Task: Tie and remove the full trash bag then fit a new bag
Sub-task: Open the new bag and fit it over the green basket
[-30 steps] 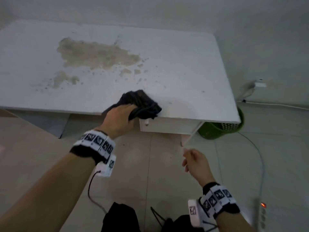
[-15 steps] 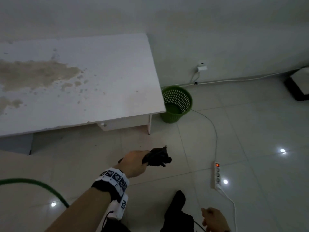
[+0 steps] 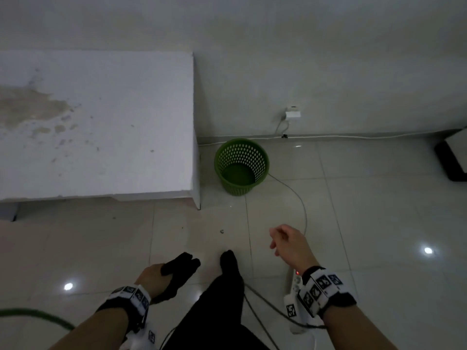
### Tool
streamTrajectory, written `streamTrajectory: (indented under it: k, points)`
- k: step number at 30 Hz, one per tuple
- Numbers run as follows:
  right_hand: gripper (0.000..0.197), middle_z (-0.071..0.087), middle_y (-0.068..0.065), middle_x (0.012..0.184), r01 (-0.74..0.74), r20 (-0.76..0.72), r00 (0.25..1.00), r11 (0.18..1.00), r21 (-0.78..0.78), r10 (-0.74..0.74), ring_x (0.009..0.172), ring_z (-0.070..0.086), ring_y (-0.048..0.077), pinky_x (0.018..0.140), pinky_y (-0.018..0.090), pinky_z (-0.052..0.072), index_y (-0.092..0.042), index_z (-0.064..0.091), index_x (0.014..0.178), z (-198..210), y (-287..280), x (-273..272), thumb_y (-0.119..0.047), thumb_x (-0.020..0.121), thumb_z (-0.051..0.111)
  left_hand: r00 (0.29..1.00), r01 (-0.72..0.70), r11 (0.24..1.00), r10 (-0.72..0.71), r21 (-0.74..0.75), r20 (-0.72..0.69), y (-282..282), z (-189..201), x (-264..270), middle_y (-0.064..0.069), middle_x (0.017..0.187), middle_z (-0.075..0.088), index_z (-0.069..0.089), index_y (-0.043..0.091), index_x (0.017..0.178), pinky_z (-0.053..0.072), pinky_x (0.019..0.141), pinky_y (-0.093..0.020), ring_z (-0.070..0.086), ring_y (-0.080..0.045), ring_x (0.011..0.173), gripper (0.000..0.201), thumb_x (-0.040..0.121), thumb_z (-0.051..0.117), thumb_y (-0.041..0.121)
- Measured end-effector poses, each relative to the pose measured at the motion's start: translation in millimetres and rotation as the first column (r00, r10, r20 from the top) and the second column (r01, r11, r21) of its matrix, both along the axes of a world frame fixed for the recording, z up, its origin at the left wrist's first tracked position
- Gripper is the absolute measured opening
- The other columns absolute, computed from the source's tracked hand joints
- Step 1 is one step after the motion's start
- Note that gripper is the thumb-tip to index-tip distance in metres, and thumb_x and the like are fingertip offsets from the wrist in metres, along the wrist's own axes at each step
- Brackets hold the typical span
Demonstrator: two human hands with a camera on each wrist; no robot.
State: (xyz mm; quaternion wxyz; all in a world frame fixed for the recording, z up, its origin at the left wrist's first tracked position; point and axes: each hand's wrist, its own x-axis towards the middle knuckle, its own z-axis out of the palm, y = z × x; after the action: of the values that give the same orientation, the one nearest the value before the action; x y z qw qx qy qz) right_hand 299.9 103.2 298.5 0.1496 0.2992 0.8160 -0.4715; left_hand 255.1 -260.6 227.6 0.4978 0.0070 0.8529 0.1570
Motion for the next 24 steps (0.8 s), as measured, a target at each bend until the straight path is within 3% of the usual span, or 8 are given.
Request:
streamTrajectory:
  k: [3,6,10,13,15,18,21,24]
  points:
    - [0.029,0.070,0.002,0.065,-0.048,-0.002,0.999,0.999,-0.018,0.048,0.054,0.062,0.014,0.065,0.036,0.055,-0.014,0.063,0.076,-22.6,30.4,-32.5,-0.033,0.096,0.056,0.992,-0.124,0.989,0.124,0.086,-0.001,58.2,-5.9,-35.8,0.011,0.109,0.066,0.064,0.030,0.116,0.044,0.067,-0.014,0.061,0.000,0.077,0.032,0.094,0.049,0.047]
    - [0.025,0.070,0.004,0.067,-0.053,-0.015,0.999,0.996,-0.075,0.052,0.057,0.062,0.014,0.065,0.040,0.056,-0.014,0.064,0.079,-42.7,55.0,-54.4,-0.027,0.098,0.054,0.979,-0.193,0.967,0.200,0.168,-0.025,129.2,-10.8,-81.6,0.002,0.093,0.073,0.069,0.018,0.096,0.045,0.063,-0.021,0.067,-0.011,0.079,0.035,0.085,0.056,0.049]
    - [0.019,0.070,0.005,0.073,-0.042,-0.054,0.998,0.989,-0.145,0.034,0.059,0.063,0.015,0.056,0.024,0.051,-0.014,0.063,0.085,-56.8,81.0,-88.3,-0.021,0.099,0.054,0.832,-0.541,0.728,0.537,0.421,0.139,218.3,-15.6,-128.9,0.001,0.096,0.078,0.073,0.025,0.110,0.061,0.084,-0.035,0.075,-0.014,0.087,0.040,0.079,0.075,0.050]
    - [0.007,0.071,-0.004,0.090,-0.077,-0.122,0.991,0.979,-0.191,0.054,0.073,0.067,0.010,0.063,0.027,0.055,-0.023,0.063,0.097,-79.7,102.2,-124.3,-0.025,0.097,0.057,0.786,-0.566,0.653,0.611,0.503,0.091,274.2,-16.4,-158.8,0.011,0.093,0.073,0.069,0.020,0.114,0.054,0.069,-0.012,0.070,0.000,0.081,0.023,0.092,0.067,0.027]
    - [0.019,0.067,-0.015,0.106,-0.127,-0.173,0.981,0.968,-0.217,0.090,0.088,0.067,0.006,0.072,0.033,0.059,-0.029,0.060,0.113,-102.7,116.4,-153.9,-0.034,0.094,0.061,0.773,-0.551,0.637,0.633,0.539,0.041,302.5,-26.2,-178.6,0.009,0.100,0.072,0.067,0.025,0.118,0.055,0.077,-0.021,0.069,-0.011,0.094,0.024,0.095,0.063,0.029]
    - [0.052,0.058,-0.026,0.123,-0.166,-0.223,0.969,0.944,-0.284,0.103,0.103,0.063,0.000,0.081,0.033,0.060,-0.030,0.051,0.132,-147.4,134.6,-199.4,-0.050,0.086,0.066,0.745,-0.569,0.598,0.666,0.564,0.045,333.4,-57.4,-207.3,0.006,0.102,0.075,0.068,0.039,0.110,0.058,0.088,-0.040,0.070,-0.017,0.097,0.018,0.093,0.062,0.040]
    - [0.069,0.062,-0.018,0.127,-0.197,-0.295,0.951,0.914,-0.354,0.091,0.113,0.060,-0.001,0.091,0.031,0.057,-0.029,0.050,0.138,-198.9,147.1,-237.6,-0.061,0.080,0.068,0.670,-0.634,0.466,0.729,0.617,0.139,358.4,-95.2,-232.5,0.006,0.111,0.073,0.068,0.039,0.108,0.055,0.096,-0.040,0.068,-0.016,0.104,0.015,0.096,0.061,0.033]
    - [0.056,0.066,-0.012,0.126,-0.206,-0.323,0.944,0.878,-0.432,0.063,0.115,0.062,0.002,0.094,0.026,0.055,-0.026,0.053,0.138,-247.2,153.4,-269.6,-0.039,0.086,0.072,0.608,-0.673,0.324,0.754,0.665,0.249,368.3,-139.8,-254.4,0.005,0.117,0.073,0.069,0.036,0.109,0.053,0.095,-0.034,0.068,-0.015,0.108,0.017,0.097,0.061,0.029]
